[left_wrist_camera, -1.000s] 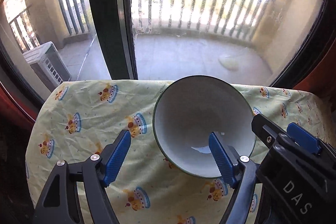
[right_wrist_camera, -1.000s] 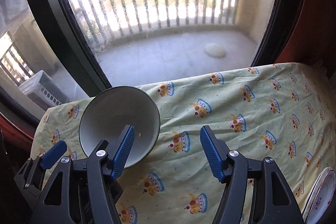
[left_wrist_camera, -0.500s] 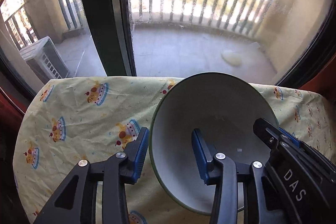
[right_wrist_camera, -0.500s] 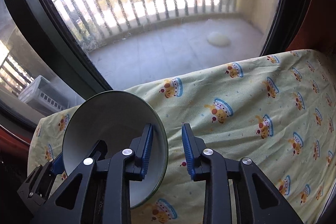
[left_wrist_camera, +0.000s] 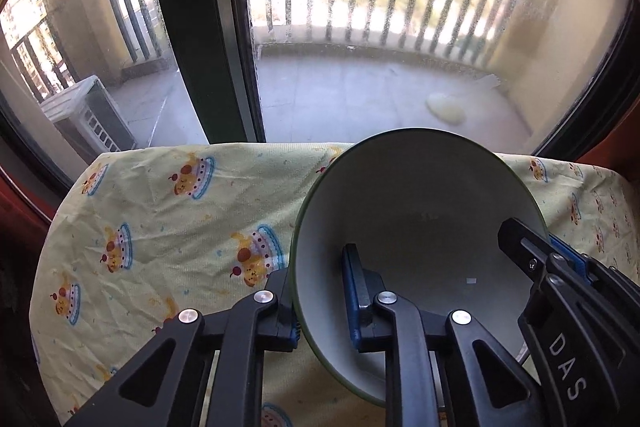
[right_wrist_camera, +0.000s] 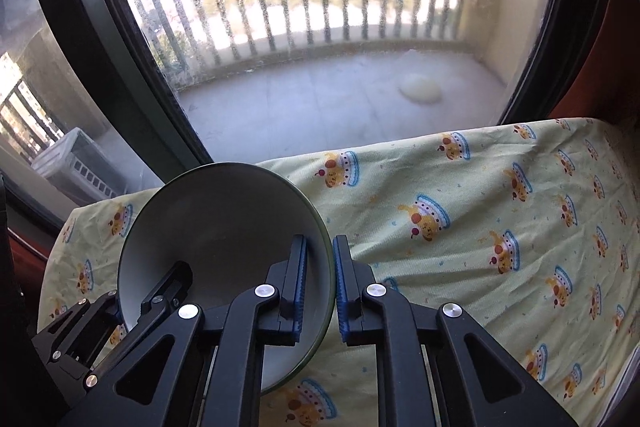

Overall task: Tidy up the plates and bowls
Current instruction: 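Lift the small bowl with both grippers toward the nested bowls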

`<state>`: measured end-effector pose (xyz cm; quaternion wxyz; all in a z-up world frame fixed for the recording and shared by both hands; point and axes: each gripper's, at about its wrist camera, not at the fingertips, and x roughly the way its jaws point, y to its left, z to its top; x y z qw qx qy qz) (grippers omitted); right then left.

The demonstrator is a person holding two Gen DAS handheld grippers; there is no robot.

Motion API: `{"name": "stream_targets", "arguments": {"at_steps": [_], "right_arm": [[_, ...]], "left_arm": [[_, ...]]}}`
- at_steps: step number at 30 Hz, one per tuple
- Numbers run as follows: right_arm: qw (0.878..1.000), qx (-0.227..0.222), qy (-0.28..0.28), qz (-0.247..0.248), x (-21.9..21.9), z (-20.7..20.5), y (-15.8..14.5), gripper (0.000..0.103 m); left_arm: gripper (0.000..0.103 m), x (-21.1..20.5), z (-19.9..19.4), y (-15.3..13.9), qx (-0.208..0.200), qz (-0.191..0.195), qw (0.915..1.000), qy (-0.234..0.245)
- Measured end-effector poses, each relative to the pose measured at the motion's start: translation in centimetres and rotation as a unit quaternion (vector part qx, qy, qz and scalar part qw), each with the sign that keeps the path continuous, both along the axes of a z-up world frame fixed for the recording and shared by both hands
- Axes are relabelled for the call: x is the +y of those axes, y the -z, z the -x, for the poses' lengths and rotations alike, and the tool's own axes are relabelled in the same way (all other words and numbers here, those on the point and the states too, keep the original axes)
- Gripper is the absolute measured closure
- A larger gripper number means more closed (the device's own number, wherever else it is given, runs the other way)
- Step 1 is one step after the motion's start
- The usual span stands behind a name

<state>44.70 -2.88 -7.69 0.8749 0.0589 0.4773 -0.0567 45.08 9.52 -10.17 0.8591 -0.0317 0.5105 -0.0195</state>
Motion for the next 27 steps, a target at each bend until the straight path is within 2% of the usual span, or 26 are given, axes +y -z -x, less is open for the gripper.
{"name": "stream_targets", "arguments": {"at_steps": [12,27], "right_arm": [[1.000,0.019,-0.014,0.002,0.7,2.8,-0.9,0.089],[0.999,0.046,-0.023,-0.001,-0.8,9.9,-1.2,0.089]], "left_arm": [[0.086,-0.4,3.3,-0.5,0.020,-0.014,0.9995,0.018],[0.086,-1.8,10.2,-1.0,0.046,-0.005,0.9988,0.016]]}}
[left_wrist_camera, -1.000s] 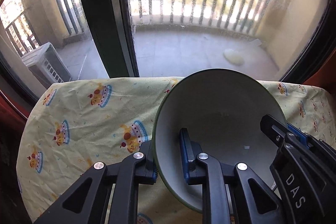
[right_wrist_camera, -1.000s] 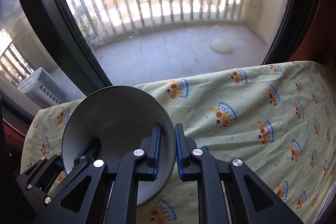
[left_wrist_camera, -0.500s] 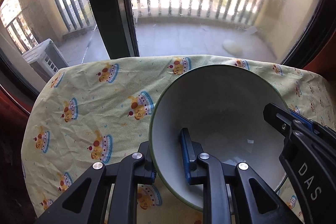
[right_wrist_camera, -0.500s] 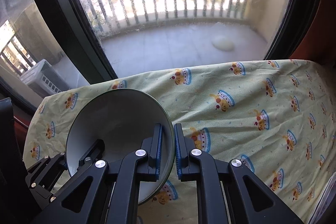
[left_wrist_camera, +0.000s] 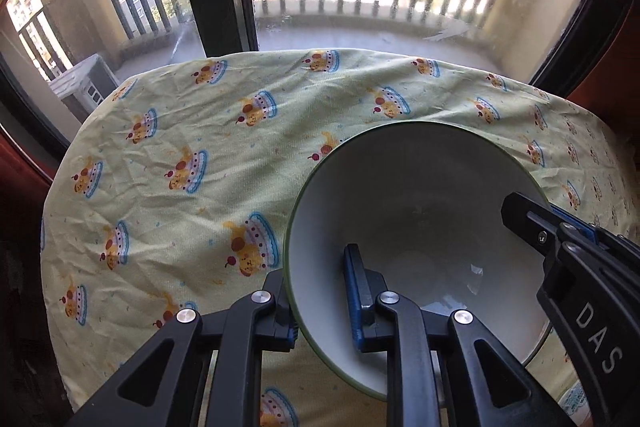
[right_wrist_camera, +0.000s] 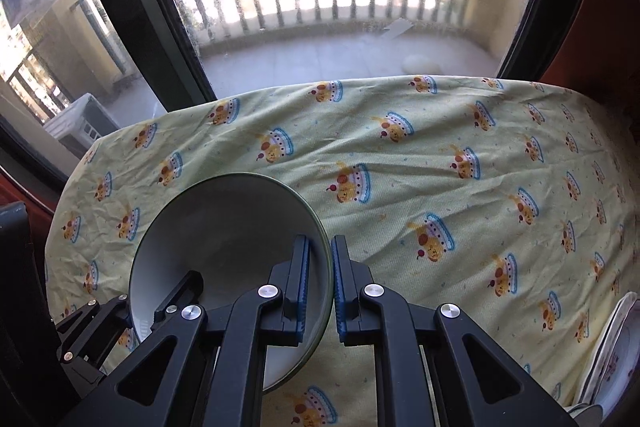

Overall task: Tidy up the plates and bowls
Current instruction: 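Lift the small bowl with both grippers toward the nested bowls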

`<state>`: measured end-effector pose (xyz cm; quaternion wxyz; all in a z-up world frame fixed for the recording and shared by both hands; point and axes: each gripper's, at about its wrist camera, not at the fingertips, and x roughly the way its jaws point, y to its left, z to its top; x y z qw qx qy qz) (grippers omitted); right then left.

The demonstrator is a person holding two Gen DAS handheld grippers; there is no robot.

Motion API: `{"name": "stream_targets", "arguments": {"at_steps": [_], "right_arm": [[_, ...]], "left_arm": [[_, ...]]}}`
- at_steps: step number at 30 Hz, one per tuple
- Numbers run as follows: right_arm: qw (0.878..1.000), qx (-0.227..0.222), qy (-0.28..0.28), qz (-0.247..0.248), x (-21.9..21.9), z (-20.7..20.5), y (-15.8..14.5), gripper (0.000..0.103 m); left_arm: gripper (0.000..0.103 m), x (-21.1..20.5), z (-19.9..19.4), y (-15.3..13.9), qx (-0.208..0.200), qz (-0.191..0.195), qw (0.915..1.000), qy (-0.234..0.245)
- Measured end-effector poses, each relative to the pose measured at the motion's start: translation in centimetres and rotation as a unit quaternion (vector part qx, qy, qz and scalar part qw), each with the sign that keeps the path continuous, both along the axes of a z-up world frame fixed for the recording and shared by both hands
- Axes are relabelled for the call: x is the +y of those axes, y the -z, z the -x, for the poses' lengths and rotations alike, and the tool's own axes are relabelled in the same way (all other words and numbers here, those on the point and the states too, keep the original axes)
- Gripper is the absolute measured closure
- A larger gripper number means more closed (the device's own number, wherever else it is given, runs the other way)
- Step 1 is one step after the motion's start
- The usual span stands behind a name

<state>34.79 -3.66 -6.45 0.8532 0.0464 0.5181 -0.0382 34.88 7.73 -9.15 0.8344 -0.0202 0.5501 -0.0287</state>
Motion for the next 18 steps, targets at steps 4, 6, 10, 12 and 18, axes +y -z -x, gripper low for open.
{"name": "stream_targets", "arguments": {"at_steps": [4,6,10,12,18], "right_arm": [[1.000,0.014,-0.012,0.010,-0.8,2.6,0.0,0.090],[1.000,0.023,-0.013,0.003,-1.3,3.8,0.0,0.090],[0.999,0.040,-0.027,0.009,-1.6,5.6,0.1,0.090],[0.998,0.048,-0.032,0.012,-1.6,6.7,0.1,0.090],[0.996,0.077,-0.037,0.001,-1.9,8.8,0.7,0.089]], "left_arm": [[0.086,-0.8,2.6,-0.1,0.006,-0.002,1.0000,-0.003],[0.086,-1.1,3.7,-0.2,0.010,0.000,0.9999,-0.007],[0.086,-1.3,5.7,-0.4,0.026,0.014,0.9995,-0.015],[0.086,-1.5,6.7,-0.4,0.031,0.010,0.9994,-0.014],[0.086,-1.6,8.8,0.3,0.061,0.023,0.9976,-0.022]]}}
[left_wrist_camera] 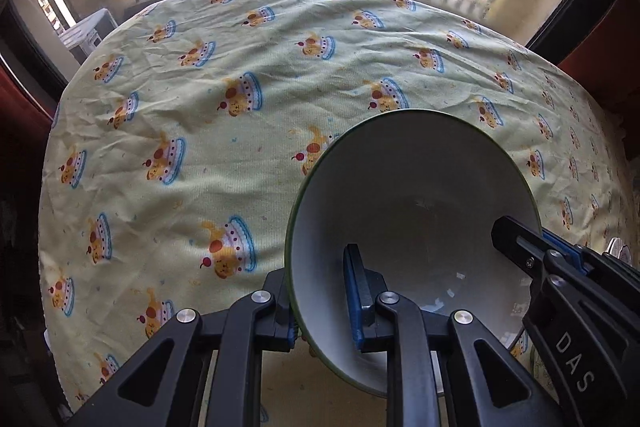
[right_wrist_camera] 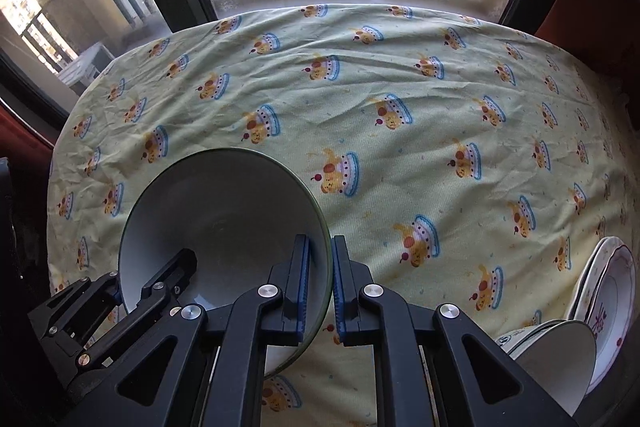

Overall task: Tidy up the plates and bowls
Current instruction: 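Lift the small bowl with both grippers toward the nested bowls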

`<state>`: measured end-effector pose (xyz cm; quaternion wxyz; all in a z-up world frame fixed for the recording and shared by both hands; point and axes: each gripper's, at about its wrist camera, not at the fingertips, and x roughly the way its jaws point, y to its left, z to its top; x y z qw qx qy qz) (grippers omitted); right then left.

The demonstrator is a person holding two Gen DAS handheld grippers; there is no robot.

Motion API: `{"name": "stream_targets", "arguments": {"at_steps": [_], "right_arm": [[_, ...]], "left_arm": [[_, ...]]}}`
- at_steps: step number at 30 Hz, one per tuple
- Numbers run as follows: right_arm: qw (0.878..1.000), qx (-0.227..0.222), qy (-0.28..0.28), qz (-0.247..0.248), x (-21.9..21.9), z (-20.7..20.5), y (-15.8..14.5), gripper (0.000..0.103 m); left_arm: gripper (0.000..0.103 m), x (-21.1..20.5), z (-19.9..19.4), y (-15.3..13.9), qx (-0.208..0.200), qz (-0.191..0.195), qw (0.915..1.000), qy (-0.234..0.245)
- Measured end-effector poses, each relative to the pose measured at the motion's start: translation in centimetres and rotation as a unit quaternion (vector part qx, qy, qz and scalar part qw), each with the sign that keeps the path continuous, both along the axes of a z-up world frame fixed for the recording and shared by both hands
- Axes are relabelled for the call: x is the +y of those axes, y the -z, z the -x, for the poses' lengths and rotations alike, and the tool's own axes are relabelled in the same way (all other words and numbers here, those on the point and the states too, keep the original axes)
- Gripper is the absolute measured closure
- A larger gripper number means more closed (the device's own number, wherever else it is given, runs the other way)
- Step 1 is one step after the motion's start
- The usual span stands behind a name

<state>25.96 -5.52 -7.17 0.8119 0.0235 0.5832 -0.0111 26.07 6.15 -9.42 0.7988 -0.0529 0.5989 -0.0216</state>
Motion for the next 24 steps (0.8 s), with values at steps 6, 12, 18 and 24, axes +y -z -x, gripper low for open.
{"name": "stream_targets", "arguments": {"at_steps": [6,12,18,24], "right_arm": [[1.000,0.004,0.014,0.004,-0.1,0.2,0.3,0.087],[1.000,-0.007,0.008,0.016,0.0,-0.1,0.2,0.086],[1.000,-0.013,0.004,0.020,-0.5,0.6,-0.7,0.087],[0.999,-0.029,-0.013,0.018,-1.6,1.4,-2.8,0.087]], "left_arm": [[0.086,-0.6,-0.1,-0.1,-0.022,-0.013,0.9997,-0.003],[0.086,-0.8,-0.1,0.0,-0.014,-0.012,0.9997,0.014],[0.086,-1.5,0.4,-1.1,-0.020,-0.011,0.9996,0.019],[0.086,-2.9,1.5,-3.3,-0.039,-0.016,0.9991,0.004]]}}
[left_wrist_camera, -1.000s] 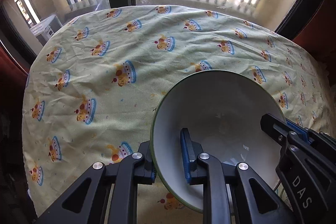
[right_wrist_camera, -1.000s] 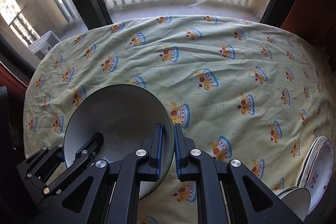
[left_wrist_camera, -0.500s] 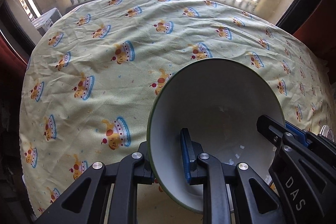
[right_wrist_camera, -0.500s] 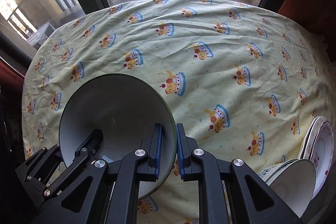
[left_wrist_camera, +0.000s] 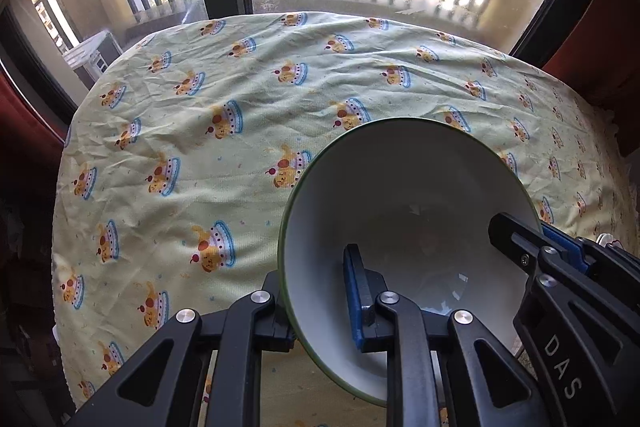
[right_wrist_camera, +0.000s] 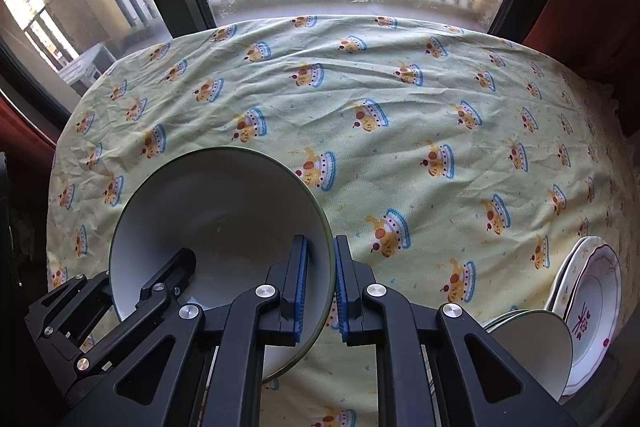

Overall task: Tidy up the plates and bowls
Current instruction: 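Lift the small bowl with both grippers toward the nested bowls, then lower the small bowl into the nested bowls and open both grippers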

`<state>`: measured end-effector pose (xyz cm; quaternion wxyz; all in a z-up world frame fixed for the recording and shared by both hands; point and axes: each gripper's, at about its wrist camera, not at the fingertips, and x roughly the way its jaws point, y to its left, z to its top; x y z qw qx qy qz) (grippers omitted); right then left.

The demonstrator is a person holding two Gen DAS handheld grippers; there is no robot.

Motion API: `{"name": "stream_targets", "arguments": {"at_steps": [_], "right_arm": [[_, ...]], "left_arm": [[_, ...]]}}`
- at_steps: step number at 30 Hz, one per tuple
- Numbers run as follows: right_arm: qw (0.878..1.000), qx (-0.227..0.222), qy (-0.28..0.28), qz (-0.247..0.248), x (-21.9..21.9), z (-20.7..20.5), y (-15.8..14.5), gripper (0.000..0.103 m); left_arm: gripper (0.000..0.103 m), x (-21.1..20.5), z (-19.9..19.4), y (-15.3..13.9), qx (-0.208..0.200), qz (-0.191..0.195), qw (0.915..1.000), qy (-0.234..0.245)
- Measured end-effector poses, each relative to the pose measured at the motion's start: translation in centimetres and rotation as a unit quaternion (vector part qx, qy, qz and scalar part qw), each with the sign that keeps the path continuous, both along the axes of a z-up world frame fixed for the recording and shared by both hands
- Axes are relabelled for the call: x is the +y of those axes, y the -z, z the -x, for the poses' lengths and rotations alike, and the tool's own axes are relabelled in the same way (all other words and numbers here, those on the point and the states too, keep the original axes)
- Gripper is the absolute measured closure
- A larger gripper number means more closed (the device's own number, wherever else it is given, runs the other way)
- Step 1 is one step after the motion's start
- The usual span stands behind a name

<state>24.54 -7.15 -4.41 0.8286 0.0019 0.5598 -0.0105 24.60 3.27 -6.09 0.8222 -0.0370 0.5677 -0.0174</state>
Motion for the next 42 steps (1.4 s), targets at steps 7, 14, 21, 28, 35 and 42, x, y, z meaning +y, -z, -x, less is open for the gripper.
{"name": "stream_targets", "arguments": {"at_steps": [7,14,21,28,35,42], "right_arm": [[1.000,-0.021,-0.023,-0.005,-2.3,1.1,-2.9,0.088],[0.998,-0.044,-0.033,-0.006,-5.2,2.4,-5.6,0.088],[0.998,-0.058,-0.035,-0.010,-8.2,4.2,-7.4,0.088],[0.997,-0.065,-0.030,-0.013,-11.1,6.3,-8.1,0.088],[0.997,-0.064,-0.033,-0.014,-13.3,8.2,-7.9,0.088],[0.997,-0.054,-0.045,-0.013,-14.7,9.7,-6.7,0.088]], "left_arm": [[0.086,-2.4,1.3,-2.6,-0.016,0.002,0.9994,-0.030],[0.086,-5.3,2.6,-5.1,-0.037,0.004,0.9985,-0.040],[0.086,-8.2,4.2,-6.6,-0.049,0.002,0.9980,-0.038],[0.086,-10.9,5.8,-6.9,-0.053,0.004,0.9980,-0.035],[0.086,-13.0,7.5,-6.4,-0.049,0.006,0.9979,-0.041],[0.086,-14.4,8.9,-5.2,-0.038,0.005,0.9979,-0.053]]}}
